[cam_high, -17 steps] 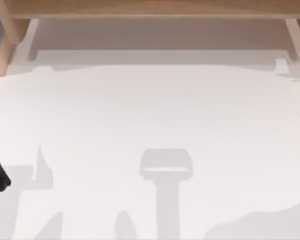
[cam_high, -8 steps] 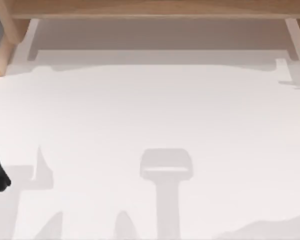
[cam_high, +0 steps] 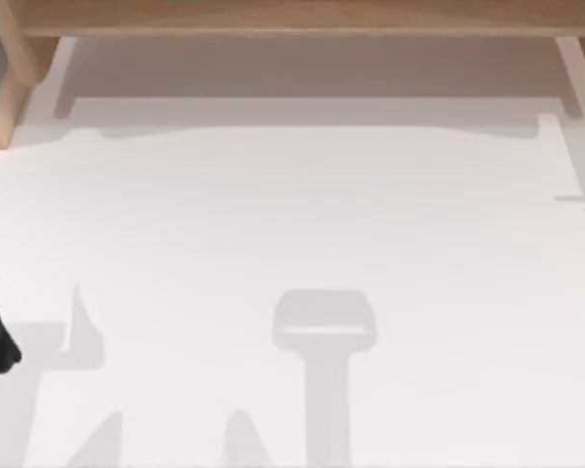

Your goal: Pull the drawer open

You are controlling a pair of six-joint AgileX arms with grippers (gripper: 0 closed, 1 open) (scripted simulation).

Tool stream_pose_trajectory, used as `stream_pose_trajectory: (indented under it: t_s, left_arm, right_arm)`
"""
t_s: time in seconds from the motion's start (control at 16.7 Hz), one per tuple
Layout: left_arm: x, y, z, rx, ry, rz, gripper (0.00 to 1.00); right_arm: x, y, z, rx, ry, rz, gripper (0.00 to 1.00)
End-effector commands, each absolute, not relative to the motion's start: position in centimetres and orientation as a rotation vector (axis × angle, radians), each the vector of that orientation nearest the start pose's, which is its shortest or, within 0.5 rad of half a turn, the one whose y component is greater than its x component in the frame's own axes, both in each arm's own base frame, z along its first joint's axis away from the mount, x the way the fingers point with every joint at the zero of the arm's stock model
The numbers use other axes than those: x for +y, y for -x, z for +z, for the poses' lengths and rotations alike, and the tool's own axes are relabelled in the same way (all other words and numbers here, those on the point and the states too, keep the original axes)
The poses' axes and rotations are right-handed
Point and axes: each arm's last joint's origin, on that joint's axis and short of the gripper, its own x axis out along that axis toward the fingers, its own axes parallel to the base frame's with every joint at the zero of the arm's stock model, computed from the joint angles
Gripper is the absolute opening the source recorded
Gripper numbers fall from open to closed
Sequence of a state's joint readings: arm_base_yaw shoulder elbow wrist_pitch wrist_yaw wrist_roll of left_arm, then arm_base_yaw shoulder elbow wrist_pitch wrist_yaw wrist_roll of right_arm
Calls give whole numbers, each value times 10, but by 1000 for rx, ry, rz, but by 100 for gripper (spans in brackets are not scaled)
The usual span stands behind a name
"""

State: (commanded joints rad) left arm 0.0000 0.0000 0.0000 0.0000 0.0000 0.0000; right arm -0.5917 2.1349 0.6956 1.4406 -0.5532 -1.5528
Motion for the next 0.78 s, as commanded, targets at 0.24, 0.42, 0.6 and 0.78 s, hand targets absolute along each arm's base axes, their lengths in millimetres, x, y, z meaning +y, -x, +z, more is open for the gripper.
stream_pose_trajectory:
  t_s: [0.24, 0.42, 0.6, 0.78]
  left_arm:
    - [-1, -106, 160, 0, 0, 0, 100]
    - [-1, -106, 160, 0, 0, 0, 100]
    - [-1, -106, 160, 0, 0, 0, 100]
    - [-1, -106, 160, 0, 0, 0, 100]
  right_arm:
    - [-180, -299, 87, 15, 1565, -6, 0]
    - [-182, -276, 85, 23, 1559, -7, 0]
    - [-180, -250, 85, 20, 1560, -4, 0]
    - [-178, -241, 86, 13, 1564, -3, 0]
